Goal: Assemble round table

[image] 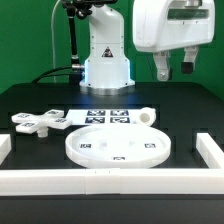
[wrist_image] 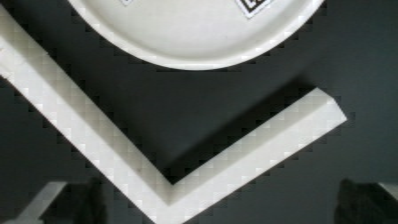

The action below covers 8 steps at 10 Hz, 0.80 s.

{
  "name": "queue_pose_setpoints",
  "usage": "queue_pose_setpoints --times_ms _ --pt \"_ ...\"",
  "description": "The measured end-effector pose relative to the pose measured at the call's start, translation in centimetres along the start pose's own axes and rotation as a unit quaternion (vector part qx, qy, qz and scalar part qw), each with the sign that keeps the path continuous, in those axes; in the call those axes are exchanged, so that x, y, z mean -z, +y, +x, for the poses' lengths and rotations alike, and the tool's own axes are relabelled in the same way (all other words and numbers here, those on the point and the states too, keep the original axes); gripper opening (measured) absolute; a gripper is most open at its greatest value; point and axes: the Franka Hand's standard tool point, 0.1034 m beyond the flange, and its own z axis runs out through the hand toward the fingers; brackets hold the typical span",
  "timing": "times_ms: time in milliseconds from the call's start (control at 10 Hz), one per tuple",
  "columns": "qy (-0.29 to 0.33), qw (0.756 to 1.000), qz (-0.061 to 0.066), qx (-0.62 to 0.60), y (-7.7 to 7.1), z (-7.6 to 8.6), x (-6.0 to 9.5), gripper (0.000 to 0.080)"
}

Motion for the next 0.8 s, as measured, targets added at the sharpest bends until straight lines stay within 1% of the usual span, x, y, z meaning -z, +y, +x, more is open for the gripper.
queue_pose_setpoints --times_ms 500,600,700,800 --pt "0.001 1.0 0.0 0.004 0.0 -0.1 -0.2 0.0649" --pt "0.001 1.0 -0.001 0.017 0.3 -1.5 -1.6 0.0649" --pt "-0.005 1.0 0.004 0.014 0.3 -3.4 -3.1 0.0649" --pt "-0.004 1.0 0.004 0.028 0.5 -4.9 -4.1 0.0649"
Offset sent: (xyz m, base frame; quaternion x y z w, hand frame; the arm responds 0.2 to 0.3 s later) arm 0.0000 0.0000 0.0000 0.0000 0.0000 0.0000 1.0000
